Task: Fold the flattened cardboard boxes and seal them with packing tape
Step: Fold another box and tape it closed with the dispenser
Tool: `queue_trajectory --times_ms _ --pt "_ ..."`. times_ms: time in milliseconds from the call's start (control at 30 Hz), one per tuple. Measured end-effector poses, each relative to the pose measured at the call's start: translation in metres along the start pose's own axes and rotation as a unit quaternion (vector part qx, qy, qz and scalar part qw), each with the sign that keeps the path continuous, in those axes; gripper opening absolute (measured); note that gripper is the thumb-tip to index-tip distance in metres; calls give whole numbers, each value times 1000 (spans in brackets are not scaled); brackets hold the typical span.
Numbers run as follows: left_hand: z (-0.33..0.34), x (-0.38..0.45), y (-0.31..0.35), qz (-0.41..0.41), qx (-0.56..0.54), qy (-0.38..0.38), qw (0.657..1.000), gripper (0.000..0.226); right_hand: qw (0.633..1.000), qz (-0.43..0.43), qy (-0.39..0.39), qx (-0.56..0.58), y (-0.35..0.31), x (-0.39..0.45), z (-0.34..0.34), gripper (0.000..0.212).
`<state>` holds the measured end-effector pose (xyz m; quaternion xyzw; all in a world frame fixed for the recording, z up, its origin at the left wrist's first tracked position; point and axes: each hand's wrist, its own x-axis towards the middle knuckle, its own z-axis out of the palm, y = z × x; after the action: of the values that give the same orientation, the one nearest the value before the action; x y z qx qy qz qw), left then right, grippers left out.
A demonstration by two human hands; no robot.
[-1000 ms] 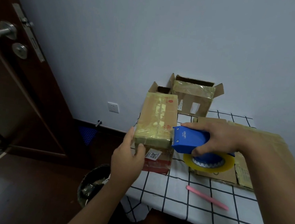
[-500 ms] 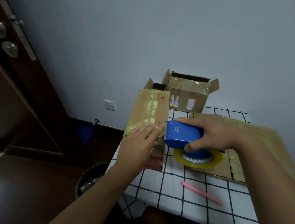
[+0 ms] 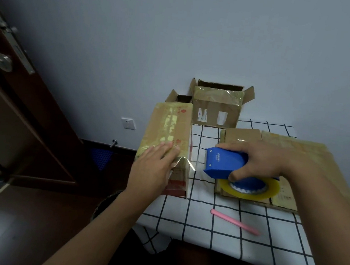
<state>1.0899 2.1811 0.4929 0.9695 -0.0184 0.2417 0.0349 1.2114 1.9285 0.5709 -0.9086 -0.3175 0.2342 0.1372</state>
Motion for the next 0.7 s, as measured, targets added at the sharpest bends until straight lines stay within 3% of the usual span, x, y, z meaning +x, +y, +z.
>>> queue_trajectory --times_ms 200,300,433,600,700 --pt "1 0 11 6 -3 -28 1000 52 991 25 -27 -131 -27 16 2 84" --pt "2 1 13 7 8 -29 1000 54 988 39 -52 -137 -49 31 7 82" --pt "0 -2 9 3 -5 -34 999 50 959 97 -102 -245 -53 46 29 80" --pt "-8 -2 22 -27 -26 -68 997 63 988 133 0 -81 -17 25 32 89" --pt "-7 0 28 -46 -34 -53 997 65 986 137 98 -14 2 17 38 67"
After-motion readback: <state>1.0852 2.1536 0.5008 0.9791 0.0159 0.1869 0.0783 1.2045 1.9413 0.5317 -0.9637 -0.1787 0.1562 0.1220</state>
